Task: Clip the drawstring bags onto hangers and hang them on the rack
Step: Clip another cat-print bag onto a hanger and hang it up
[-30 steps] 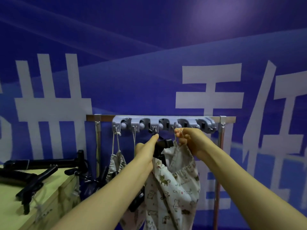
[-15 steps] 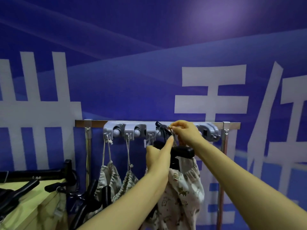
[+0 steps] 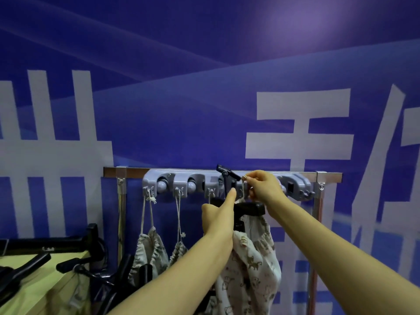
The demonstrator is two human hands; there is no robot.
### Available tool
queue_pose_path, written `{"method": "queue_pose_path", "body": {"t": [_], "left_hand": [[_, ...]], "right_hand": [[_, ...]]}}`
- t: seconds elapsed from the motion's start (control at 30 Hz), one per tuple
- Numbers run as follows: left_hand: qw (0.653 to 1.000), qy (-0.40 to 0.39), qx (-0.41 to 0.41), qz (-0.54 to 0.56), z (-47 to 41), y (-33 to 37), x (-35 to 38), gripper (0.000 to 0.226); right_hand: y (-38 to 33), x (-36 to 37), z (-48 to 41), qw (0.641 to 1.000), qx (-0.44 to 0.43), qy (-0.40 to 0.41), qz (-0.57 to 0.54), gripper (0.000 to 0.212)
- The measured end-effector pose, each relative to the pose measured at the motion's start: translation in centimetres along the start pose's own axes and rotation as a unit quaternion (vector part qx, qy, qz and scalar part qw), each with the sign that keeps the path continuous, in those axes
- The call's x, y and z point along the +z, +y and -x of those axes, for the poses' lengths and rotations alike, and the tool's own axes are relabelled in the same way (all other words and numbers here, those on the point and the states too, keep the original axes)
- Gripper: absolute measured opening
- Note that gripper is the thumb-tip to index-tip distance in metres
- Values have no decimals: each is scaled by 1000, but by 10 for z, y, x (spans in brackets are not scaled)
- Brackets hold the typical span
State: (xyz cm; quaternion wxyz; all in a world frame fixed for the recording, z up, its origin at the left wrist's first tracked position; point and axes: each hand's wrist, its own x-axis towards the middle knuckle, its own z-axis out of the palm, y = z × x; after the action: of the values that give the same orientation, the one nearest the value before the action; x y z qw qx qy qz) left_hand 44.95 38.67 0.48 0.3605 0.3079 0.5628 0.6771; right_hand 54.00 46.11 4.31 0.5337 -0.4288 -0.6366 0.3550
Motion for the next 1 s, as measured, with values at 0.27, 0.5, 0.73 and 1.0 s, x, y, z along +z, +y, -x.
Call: {"method": "queue_pose_path", "body": {"t": [0.27,0.5,0.73,1.0], "left_hand": [[997,-39,-25,-56,-5,-17,-2,68],[991,-95,-45,-77,5,-19,-9,88],[987,-116,-56,-93,11,-27,-26,80],[985,-100,-58,-125,14,-10,-64,58]], "right_hand": [[30,6,9,998,10,41,51,19],[26,4,38,992,-15,26,121,15],[-15,-8,72,968,-28,2,250,26],[-52,44,117,956,-96,-110,256,24]]}}
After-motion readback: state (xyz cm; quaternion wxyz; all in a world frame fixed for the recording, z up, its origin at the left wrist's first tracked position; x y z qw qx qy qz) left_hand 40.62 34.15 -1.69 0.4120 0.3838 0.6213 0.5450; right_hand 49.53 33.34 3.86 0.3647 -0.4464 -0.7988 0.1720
